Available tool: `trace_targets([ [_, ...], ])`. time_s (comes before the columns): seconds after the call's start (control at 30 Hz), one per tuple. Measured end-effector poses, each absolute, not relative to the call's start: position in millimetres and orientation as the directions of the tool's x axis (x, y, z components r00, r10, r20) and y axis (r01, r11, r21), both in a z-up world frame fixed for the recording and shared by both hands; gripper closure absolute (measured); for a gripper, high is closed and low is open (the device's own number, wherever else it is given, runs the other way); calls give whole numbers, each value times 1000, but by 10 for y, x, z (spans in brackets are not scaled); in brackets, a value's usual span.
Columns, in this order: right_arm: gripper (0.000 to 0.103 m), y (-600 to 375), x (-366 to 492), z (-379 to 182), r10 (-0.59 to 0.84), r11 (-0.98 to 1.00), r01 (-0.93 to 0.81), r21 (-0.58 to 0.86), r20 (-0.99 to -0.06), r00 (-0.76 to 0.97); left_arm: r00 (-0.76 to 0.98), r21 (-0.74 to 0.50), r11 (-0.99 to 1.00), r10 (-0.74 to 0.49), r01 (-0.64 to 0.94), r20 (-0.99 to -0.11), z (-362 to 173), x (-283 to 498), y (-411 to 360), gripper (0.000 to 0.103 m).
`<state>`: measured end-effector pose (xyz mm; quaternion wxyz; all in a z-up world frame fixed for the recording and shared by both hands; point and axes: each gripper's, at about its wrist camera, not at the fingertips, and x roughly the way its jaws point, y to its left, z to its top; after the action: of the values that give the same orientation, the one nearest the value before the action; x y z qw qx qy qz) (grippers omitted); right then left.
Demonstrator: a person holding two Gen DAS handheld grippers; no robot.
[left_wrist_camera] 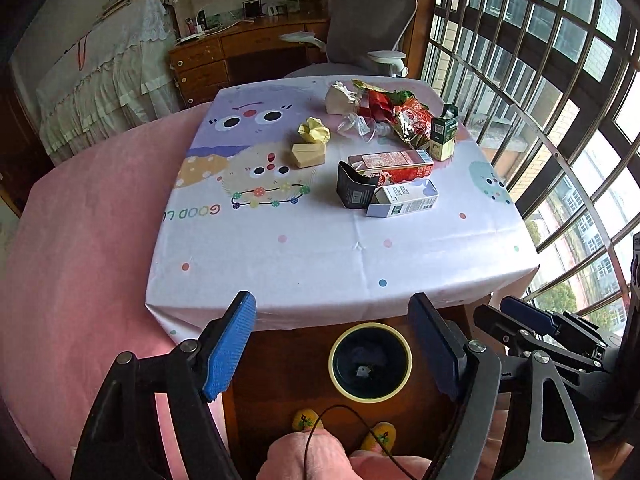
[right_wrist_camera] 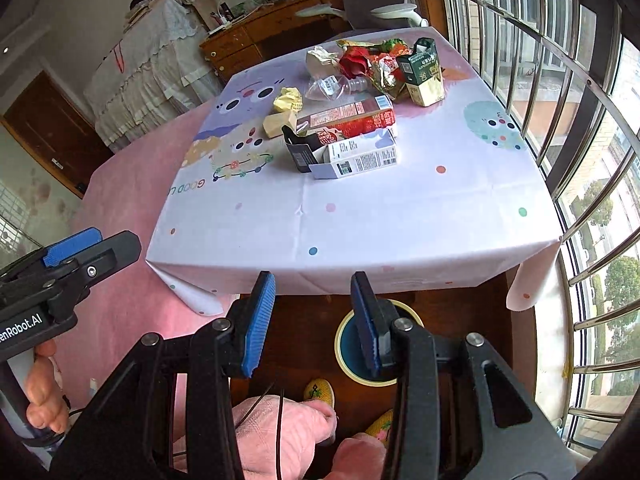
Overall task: Collect trash
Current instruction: 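Raise both tools from the bin back toward the table, then grasp the crumpled yellow paper with the right tool while the left tool grasps the beige box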
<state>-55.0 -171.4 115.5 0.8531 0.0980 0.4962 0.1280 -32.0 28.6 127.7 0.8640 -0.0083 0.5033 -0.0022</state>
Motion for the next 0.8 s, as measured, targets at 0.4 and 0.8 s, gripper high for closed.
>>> trace_targets([
  [0.4, 67, -1098, 760, 1232, 328, 944, -131, 304, -809, 487, 509, -4, 1000, 12, -30, -860, 1040, 888, 1059, 28],
  [0.8, 67, -392, 2551, 662, 230, 962, 46, 269, -888, 399, 402, -58, 985, -120, 162, -908, 498, 2962, 1739, 32],
])
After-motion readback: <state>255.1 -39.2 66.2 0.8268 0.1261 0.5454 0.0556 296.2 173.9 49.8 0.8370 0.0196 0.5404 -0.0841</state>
